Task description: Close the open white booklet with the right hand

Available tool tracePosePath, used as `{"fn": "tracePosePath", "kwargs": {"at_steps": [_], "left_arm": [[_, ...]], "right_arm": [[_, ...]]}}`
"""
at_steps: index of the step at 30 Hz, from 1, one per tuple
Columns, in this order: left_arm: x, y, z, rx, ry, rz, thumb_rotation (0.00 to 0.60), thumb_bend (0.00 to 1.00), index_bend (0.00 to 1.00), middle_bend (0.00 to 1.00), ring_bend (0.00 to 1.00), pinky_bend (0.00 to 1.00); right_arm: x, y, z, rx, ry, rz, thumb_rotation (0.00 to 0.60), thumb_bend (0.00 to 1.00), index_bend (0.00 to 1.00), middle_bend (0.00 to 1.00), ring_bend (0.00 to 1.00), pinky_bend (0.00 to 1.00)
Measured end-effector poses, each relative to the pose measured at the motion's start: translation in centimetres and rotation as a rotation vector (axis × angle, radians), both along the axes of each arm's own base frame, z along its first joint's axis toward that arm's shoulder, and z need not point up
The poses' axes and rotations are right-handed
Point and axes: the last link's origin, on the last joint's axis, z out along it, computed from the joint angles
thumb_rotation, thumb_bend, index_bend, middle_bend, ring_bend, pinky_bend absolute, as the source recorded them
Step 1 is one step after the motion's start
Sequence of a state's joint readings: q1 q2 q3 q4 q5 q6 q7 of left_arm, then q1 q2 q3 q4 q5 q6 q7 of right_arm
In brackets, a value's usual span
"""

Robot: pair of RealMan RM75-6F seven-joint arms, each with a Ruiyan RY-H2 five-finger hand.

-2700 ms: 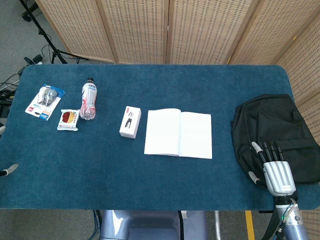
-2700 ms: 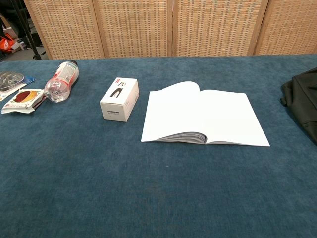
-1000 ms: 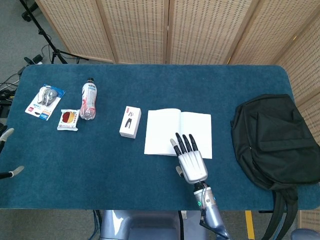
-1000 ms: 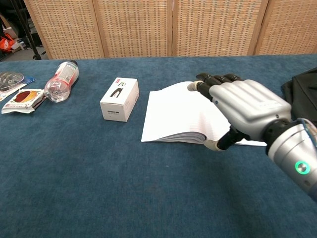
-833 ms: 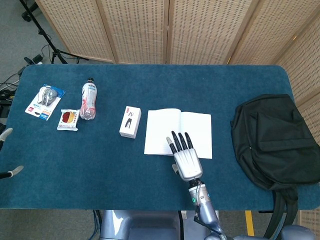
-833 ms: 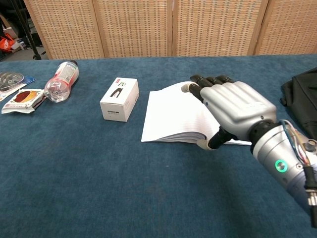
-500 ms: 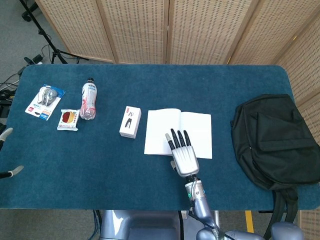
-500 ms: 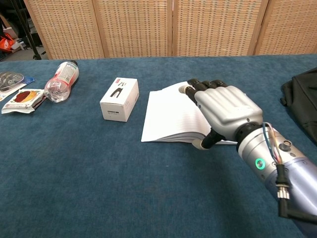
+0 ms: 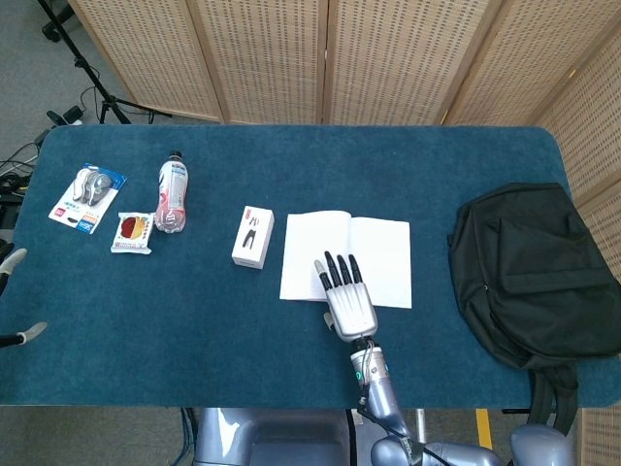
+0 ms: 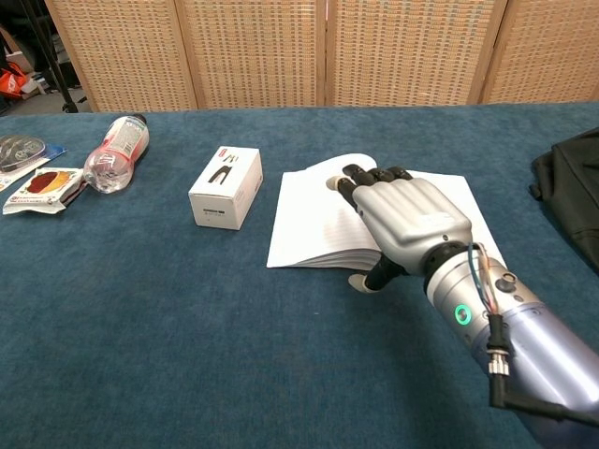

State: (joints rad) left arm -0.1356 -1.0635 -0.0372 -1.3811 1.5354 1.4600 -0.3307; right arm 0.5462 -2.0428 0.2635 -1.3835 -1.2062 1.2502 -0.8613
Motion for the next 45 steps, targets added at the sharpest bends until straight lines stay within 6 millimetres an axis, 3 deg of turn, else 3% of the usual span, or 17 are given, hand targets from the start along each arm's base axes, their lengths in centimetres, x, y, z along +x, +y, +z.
{"fn": "tracePosePath", "kwargs": {"at_steps": [11, 45], "left_arm": [[0.1, 0.0, -0.1, -0.007, 0.0, -0.004, 0.553, 0.07, 0.0, 0.0, 0.0, 0.08], [0.3, 0.0, -0.7, -0.03, 0.007, -0.011, 0.552, 0.07, 0.0, 0.0, 0.0, 0.08]], "right_arm": [[0.3, -0.4, -1.1, 0.018, -0.004, 0.001, 0.6, 0.26, 0.05, 0.0, 0.0, 0.0], [0.6, -2.7, -1.7, 0.013, 0.016, -0.005, 0.6, 0.26, 0.05, 0.0, 0.0, 0.0]]}}
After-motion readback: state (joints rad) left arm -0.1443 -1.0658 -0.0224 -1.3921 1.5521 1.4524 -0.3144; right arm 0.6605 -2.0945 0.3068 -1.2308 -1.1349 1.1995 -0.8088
